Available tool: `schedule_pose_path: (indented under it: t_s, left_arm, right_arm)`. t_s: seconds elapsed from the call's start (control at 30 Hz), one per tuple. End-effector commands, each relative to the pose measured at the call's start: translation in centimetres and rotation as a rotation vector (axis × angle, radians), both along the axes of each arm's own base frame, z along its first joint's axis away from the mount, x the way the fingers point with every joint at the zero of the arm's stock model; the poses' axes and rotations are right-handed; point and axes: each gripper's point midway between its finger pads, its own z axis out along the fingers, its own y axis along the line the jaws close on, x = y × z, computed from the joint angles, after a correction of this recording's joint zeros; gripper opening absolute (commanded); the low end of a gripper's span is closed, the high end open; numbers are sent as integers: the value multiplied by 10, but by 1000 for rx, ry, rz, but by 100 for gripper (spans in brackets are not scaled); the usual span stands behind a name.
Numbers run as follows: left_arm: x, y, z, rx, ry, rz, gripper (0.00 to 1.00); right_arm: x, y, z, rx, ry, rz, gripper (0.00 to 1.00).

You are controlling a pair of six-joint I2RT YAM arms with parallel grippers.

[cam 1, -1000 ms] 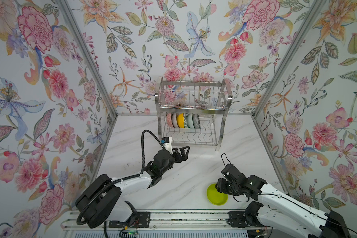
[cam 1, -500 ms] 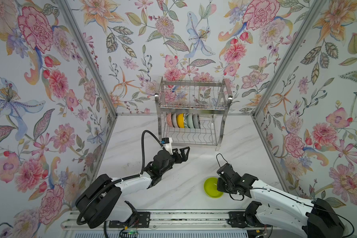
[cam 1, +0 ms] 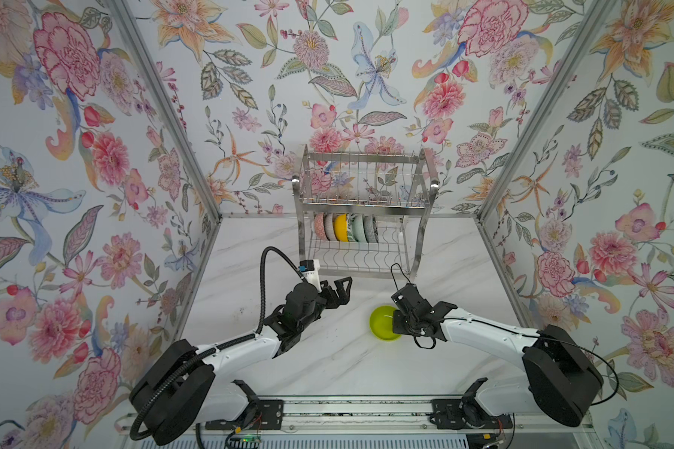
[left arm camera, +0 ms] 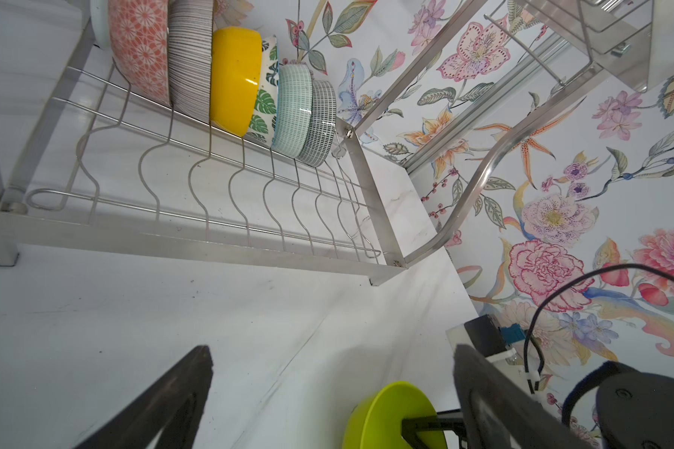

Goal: Load bowls into a dish rack
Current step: Pick up the bowl from the bottom-right of the table, then place the bowl in the dish rack.

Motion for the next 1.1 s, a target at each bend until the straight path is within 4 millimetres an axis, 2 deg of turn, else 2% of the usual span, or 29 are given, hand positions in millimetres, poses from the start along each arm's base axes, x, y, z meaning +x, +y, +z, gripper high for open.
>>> schedule_pose_path:
  t_s: [0.0, 0.17, 0.3, 0.4, 0.7, 0.87, 1.07]
  left_arm:
    - [4, 23, -9, 84, 15, 64, 99]
    - [8, 37, -13, 121, 32, 98, 99]
    - [12, 48, -18, 144, 55, 151, 99]
    - [16, 49, -18, 159, 72, 160, 99]
    - [22, 24, -13, 101, 74, 70, 99]
    - [26, 15, -15, 82, 80, 49, 93]
    - [31, -4, -17, 23, 94, -5, 84]
  right_arm:
    - [33, 17, 14, -1, -88, 34, 0]
    - [59, 35, 14, -17, -102, 67, 0]
    - [83, 47, 26, 0, -142, 76, 0]
    - [98, 54, 38, 10, -174, 80, 0]
    - [124, 63, 76, 65, -310, 51, 0]
    - [130, 63, 97, 81, -385, 27, 0]
    - [135, 74, 116, 108, -443, 34, 0]
